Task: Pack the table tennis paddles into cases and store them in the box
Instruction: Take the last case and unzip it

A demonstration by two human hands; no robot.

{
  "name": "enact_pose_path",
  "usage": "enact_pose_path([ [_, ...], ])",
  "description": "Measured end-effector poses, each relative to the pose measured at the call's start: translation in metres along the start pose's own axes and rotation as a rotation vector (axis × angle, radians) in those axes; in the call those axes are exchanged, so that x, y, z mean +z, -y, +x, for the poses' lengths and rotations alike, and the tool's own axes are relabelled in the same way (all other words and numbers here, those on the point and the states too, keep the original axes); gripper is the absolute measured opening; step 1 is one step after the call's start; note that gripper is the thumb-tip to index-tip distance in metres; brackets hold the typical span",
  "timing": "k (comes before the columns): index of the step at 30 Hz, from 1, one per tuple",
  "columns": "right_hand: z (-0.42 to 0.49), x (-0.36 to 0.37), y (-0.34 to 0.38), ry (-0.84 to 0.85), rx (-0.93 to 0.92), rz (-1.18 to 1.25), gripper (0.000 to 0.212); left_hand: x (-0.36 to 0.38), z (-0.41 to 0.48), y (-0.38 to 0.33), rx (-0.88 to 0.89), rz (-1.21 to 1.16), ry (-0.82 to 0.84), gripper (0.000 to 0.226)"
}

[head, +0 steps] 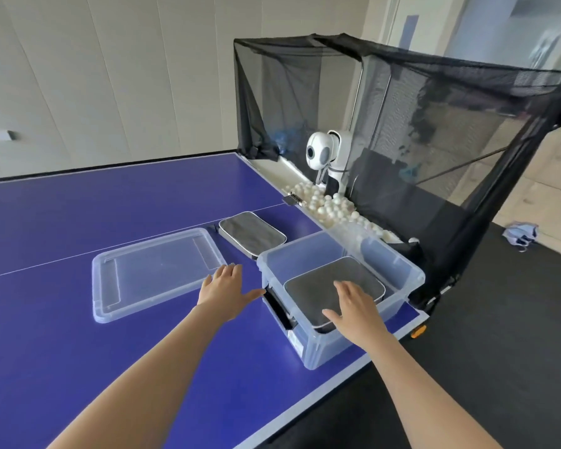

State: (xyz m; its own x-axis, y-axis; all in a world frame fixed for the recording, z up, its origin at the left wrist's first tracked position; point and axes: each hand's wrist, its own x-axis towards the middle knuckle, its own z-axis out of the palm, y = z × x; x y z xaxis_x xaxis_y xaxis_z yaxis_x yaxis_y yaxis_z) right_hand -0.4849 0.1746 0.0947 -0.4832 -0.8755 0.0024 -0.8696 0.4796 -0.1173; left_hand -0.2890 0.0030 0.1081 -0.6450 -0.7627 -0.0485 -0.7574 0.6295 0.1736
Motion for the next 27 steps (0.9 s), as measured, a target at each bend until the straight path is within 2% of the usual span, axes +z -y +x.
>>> enact_pose_path([
  [10,0.15,-0.002,-0.053,0.022,-0.085,-0.019,0.067,0.016,0.131,-0.022,-0.133,-0.067,0.026,0.072],
  [22,0.322,0.009,-0.057,0.094,-0.276,0.002,0.067,0.039,0.242,-0.012,-0.393,-0.2,0.022,0.073],
  [27,0.399,0.036,-0.053,0.191,-0.318,0.1,0.066,0.067,0.288,-0.01,-0.538,-0.261,0.08,0.071],
])
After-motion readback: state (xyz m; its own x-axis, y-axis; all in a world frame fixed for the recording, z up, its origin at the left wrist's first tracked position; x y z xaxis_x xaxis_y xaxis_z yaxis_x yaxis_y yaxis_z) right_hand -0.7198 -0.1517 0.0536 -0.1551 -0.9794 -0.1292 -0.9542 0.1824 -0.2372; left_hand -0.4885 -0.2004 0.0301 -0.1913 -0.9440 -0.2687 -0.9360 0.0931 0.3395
